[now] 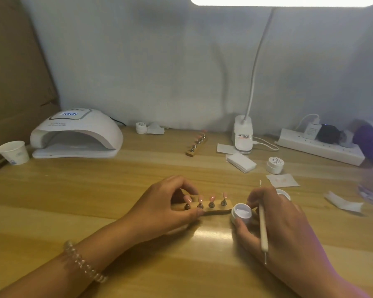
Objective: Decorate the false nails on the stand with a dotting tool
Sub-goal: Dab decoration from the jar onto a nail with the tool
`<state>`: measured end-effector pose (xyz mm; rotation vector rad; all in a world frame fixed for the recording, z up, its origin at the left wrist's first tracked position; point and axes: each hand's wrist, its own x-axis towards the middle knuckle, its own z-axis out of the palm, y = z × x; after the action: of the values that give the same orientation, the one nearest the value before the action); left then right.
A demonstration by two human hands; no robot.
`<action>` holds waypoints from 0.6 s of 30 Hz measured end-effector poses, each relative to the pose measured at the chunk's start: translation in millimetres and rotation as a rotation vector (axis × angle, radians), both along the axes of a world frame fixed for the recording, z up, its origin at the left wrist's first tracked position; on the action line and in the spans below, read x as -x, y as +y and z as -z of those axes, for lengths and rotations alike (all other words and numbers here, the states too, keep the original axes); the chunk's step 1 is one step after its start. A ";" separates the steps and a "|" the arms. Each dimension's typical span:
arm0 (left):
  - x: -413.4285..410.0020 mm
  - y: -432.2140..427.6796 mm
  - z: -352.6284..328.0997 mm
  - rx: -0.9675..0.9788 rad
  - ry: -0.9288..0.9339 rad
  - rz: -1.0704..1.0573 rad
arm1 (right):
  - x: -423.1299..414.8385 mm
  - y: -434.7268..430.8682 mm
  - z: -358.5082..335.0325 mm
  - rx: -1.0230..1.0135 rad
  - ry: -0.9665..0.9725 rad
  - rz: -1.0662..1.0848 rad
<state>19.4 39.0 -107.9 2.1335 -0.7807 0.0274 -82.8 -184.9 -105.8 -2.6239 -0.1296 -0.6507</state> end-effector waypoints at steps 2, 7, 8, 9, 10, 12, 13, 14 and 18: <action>-0.6 9.2 -3.1 -0.002 -0.002 -0.024 | 0.0 -0.6 -0.1 0.019 -0.005 0.010; 0.7 11.6 -4.1 -0.004 -0.020 -0.035 | 2.6 1.3 -0.4 -0.009 -0.001 0.003; 1.3 9.7 -4.2 -0.009 -0.034 -0.043 | 2.4 1.5 -0.4 -0.038 0.002 0.003; 2.2 8.1 -4.3 -0.014 -0.058 -0.052 | 2.6 1.5 -0.2 -0.068 0.003 0.002; 2.7 6.7 -4.6 -0.021 -0.095 -0.059 | 2.6 1.1 0.1 -0.098 -0.004 0.001; 4.8 4.0 -5.7 -0.074 -0.202 -0.082 | 3.1 -1.0 0.9 -0.168 -0.035 0.007; 6.4 2.7 -6.5 -0.116 -0.265 -0.096 | 2.1 -2.0 0.7 -0.214 -0.056 0.013; 8.5 1.1 -7.2 -0.160 -0.322 -0.109 | 1.3 -3.5 1.2 -0.280 -0.076 0.022; 19.0 -1.1 -13.7 -0.264 -0.549 -0.163 | -7.0 -8.3 -3.2 -0.720 -0.118 0.020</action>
<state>0.4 37.9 -94.2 2.4715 -0.9567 0.6507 -75.8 -193.2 -102.6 -1.8980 0.0858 -0.6985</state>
